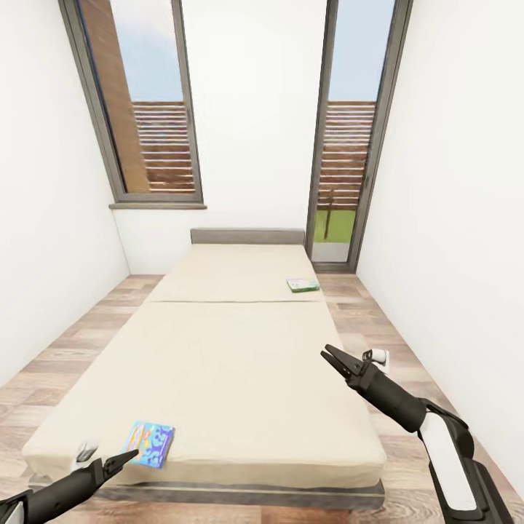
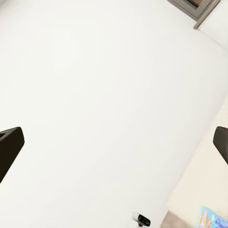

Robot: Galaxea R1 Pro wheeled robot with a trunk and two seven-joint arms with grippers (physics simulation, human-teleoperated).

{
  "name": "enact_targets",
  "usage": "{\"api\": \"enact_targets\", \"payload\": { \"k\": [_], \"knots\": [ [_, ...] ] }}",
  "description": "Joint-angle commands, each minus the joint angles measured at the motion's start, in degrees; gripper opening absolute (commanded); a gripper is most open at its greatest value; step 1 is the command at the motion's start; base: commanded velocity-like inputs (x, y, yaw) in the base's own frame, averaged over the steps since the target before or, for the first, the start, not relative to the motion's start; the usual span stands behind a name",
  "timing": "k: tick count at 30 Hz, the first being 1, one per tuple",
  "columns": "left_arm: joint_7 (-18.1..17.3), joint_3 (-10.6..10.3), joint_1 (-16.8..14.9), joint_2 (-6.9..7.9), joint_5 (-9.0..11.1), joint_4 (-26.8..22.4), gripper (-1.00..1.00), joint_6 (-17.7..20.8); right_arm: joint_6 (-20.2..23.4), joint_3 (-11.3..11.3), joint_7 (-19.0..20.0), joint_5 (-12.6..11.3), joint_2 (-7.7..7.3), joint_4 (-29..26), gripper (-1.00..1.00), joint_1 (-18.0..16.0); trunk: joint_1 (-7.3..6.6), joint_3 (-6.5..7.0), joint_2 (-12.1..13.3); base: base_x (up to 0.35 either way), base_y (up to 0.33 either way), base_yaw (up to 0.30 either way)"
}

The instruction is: Put all the toys in the child's room - the three board games (two on the bed and one on the table), the two jigsaw puzzles on the table, and the tennis ball on the table - inside the toy box on the table in the child's room.

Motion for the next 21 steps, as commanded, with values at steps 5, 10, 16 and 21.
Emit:
{"api": "enact_targets", "payload": {
  "k": [5,10,16,21],
  "knots": [
    [-0.07,0.14,-0.04,-0.06,0.03,-0.01,1.00,1.09,0.29,-0.04,0.07,-0.11,-0.04,0.04,1.00,-0.04,1.10,-0.96,-2.05,0.000,0.000,0.000],
    [0.19,0.14,-0.04,-0.15,-0.03,-0.02,1.00,1.32,0.28,-0.04,0.07,-0.11,-0.04,0.05,1.00,-0.04,2.20,-1.86,-4.05,-0.110,0.000,0.000],
    [0.34,0.20,-0.04,-0.11,-0.02,-0.02,1.00,1.44,0.28,-0.04,0.06,-0.11,0.02,0.05,1.00,-0.04,3.52,-2.93,-6.46,-0.142,0.000,0.000],
    [0.16,0.22,-0.04,-0.08,0.08,-0.02,1.00,1.43,0.28,-0.04,0.06,-0.11,-0.03,0.05,1.00,-0.03,4.61,-3.83,-8.46,-0.022,0.000,0.000]
  ]
}}
